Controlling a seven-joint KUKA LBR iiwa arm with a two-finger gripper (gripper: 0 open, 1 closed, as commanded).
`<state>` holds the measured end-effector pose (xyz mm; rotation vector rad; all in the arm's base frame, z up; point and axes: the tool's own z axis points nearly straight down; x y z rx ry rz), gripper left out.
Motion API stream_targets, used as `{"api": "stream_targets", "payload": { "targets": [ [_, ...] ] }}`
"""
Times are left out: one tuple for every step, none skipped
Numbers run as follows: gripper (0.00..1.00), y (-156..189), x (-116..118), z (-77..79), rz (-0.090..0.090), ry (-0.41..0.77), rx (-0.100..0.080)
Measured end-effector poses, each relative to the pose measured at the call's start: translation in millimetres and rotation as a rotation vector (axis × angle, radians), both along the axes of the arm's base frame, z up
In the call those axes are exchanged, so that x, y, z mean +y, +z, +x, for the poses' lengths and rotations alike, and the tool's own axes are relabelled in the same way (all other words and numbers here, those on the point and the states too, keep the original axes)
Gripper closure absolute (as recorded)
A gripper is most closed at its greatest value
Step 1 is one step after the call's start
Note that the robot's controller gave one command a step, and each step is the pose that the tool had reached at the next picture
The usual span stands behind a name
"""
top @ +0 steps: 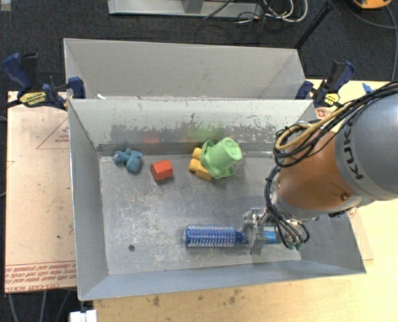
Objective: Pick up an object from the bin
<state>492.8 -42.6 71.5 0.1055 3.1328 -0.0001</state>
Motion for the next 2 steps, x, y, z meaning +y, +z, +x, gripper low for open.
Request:
{"api": "stream_targets", "payload": {
  "targets": [
    [1.0, 140, -21, 8.0, -0.001, 0.052, -0.002],
    [1.0, 38, -40, 32.8, 0.001, 0.197, 0.012]
  ]
}}
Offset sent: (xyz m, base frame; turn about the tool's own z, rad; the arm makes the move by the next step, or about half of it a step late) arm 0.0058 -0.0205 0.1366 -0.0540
